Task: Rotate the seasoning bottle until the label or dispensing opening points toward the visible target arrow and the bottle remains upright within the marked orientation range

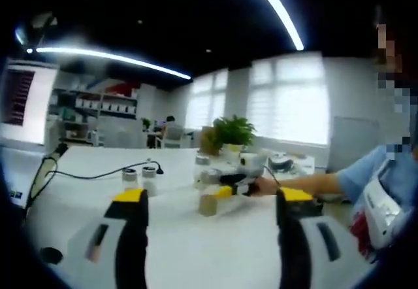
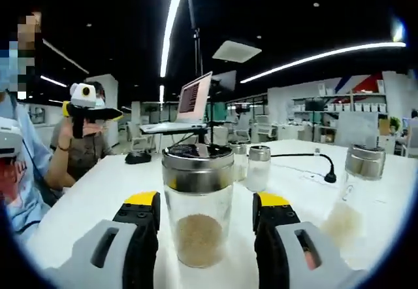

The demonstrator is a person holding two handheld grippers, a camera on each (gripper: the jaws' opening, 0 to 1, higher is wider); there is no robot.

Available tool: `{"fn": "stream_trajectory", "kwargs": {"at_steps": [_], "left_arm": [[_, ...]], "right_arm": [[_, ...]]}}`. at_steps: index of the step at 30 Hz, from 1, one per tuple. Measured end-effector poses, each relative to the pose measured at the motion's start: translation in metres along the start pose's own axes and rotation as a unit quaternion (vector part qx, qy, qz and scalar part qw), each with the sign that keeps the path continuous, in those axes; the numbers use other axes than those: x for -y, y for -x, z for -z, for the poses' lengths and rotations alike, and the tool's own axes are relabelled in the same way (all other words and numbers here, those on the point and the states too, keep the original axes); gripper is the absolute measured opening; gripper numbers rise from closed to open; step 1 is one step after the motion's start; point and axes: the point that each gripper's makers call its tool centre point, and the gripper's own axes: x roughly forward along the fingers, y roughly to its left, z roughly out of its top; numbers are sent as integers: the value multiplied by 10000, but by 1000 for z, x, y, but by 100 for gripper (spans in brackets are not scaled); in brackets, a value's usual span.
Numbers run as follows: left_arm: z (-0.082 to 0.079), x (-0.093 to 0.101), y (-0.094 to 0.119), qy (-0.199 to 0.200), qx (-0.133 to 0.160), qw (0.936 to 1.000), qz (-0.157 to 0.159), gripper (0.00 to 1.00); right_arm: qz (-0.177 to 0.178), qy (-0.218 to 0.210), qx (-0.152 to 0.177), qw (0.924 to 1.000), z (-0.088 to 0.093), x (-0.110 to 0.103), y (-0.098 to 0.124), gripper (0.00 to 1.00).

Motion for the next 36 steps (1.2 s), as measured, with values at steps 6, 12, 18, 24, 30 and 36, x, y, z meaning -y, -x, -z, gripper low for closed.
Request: {"fn": "stream_trajectory", "kwargs": {"at_steps": [6,12,18,24,30,36], "left_arm": [[1,3,-2,11,-18,10000,83,86],[-9,7,-3,-144,288,9993,198,90],[-19,29,2,-673,286,9964,420,100],[-14,25,-4,-846,138,9961,194,100],[-14,21,-4,-696,175,9972,202,100],[-13,20,-5,-682,158,9974,187,100]], "right_arm": [[-1124,-186,-347,9929,15,-21,-4,63],[-1484,-211,-166,9886,16,-22,-6,63],[-1710,-207,71,9850,15,-26,-8,49],[-1589,-230,-209,9868,30,-22,-6,41],[-1425,70,-205,9896,36,-22,-4,40],[-1341,76,-302,9905,36,-21,-7,40]]}}
